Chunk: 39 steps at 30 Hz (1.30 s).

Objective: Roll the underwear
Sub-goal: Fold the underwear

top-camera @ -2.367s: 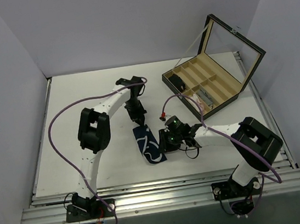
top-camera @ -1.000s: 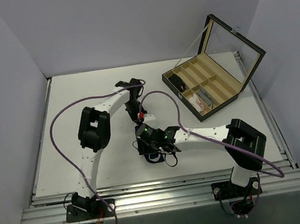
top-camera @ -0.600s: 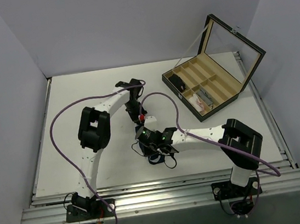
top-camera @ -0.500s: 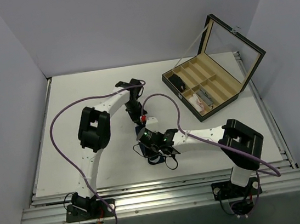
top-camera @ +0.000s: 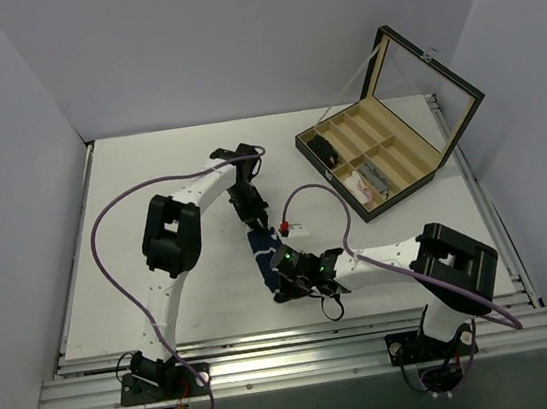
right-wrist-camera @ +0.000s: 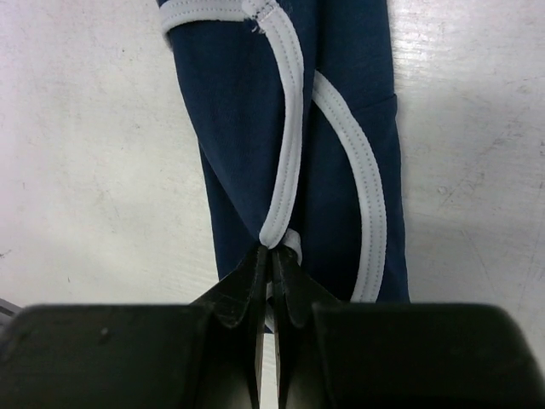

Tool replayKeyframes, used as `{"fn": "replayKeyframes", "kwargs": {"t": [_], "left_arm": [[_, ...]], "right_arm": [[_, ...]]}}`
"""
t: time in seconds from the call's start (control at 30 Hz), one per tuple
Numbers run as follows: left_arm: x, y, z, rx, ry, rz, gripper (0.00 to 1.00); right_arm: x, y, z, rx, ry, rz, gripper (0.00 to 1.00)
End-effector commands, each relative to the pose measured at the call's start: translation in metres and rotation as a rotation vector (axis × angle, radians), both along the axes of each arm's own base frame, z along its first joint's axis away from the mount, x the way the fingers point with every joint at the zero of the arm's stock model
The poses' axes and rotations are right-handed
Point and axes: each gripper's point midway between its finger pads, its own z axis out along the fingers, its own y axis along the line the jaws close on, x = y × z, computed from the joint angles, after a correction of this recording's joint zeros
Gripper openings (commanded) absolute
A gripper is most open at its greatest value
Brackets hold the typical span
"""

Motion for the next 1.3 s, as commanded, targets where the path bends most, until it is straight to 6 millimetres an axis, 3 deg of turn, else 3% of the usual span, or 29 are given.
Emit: {"fn": "replayKeyframes", "kwargs": {"t": [0.0,0.03,0.17,0.27,0.4,0.67,0.8,0.97,1.1,1.27], "left_arm": [[0.009,0.013,-0.019,0.067,-0.026,-0.007,0.20],[0.012,0.010,-0.014,0.052,-0.046,-0.006,0.28],[0.025,0.001,0.024,-0.014,-0.143,-0.004,0.44],[0.035,0.007,0.052,-0.001,-0.214,-0.017,0.51],[0.045,0.019,0.067,0.013,-0.272,-0.056,0.58],[0.076,0.020,0.080,-0.153,-0.355,-0.050,0.61],[0.085,0.017,0.083,-0.223,-0.372,-0.079,0.61],[0.093,0.027,0.079,-0.247,-0.380,-0.107,0.61],[0.086,0.041,0.059,-0.246,-0.297,-0.149,0.60],[0.073,0.043,0.040,-0.261,-0.241,-0.171,0.58]], "right_arm": [[-0.006,-0.017,0.000,-0.029,0.023,-0.023,0.00],[-0.005,-0.019,0.003,-0.041,0.012,-0.015,0.01],[0.007,-0.029,0.028,-0.068,-0.021,-0.025,0.13],[0.016,-0.034,0.049,-0.094,-0.055,-0.039,0.32],[0.022,-0.033,0.056,-0.117,-0.072,-0.046,0.27],[0.029,0.006,0.062,-0.067,-0.081,0.019,0.17],[0.037,0.021,0.066,-0.044,-0.103,0.048,0.17],[0.053,0.027,0.053,-0.051,-0.093,0.048,0.16],[0.054,0.013,0.027,-0.081,-0.031,0.027,0.16],[0.046,-0.005,0.009,-0.114,0.011,0.019,0.15]]}}
